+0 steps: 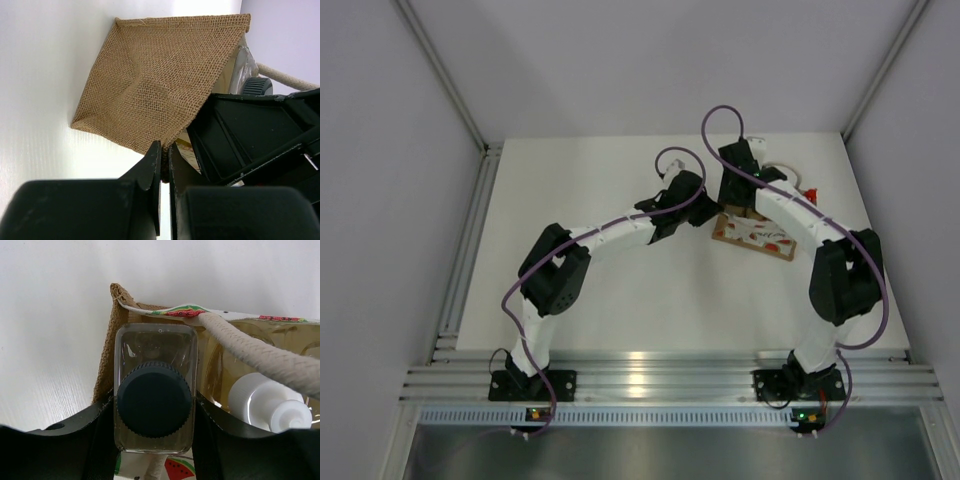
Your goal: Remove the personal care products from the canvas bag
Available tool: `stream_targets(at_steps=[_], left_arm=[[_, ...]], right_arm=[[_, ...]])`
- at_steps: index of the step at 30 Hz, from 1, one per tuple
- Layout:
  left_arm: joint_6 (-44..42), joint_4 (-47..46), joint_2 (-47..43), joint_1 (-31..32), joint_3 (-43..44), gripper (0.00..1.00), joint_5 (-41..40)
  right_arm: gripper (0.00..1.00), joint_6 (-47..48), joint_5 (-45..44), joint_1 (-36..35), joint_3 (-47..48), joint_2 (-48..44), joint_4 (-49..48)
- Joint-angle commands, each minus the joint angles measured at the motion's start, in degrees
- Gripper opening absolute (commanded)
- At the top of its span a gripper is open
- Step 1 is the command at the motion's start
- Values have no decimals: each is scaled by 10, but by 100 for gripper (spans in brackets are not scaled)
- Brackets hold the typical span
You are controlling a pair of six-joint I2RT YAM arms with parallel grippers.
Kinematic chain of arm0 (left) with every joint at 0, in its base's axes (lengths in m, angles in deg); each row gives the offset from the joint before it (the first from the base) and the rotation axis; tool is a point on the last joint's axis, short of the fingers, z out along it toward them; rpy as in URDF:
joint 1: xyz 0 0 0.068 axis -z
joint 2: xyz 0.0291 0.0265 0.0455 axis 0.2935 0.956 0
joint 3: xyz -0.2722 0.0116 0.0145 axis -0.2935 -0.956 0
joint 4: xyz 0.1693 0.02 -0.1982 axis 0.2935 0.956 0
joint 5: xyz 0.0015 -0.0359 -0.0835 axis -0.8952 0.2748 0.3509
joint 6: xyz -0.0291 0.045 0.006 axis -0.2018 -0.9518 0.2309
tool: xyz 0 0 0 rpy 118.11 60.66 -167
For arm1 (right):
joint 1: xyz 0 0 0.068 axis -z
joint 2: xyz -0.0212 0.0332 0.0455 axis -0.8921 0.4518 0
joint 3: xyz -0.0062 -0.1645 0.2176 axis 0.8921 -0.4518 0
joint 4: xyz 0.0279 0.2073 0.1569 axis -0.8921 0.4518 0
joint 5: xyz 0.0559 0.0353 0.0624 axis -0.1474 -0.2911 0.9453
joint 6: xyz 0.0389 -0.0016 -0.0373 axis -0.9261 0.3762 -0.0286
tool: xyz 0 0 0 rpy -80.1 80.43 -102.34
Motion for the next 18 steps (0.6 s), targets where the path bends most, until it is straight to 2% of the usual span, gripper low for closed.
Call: stream_targets(at_steps=[1,11,18], left_arm=[[-4,53,-11,-13,-16,0,-32],[2,53,-8,-13,-14,0,-31],[-9,53,-8,-13,-13,0,-32]], right_arm=[[0,26,-15,-4,62,-36,-14],[0,58,-15,-4,125,-90,3],[0,69,-2,-5,128,-152,15]])
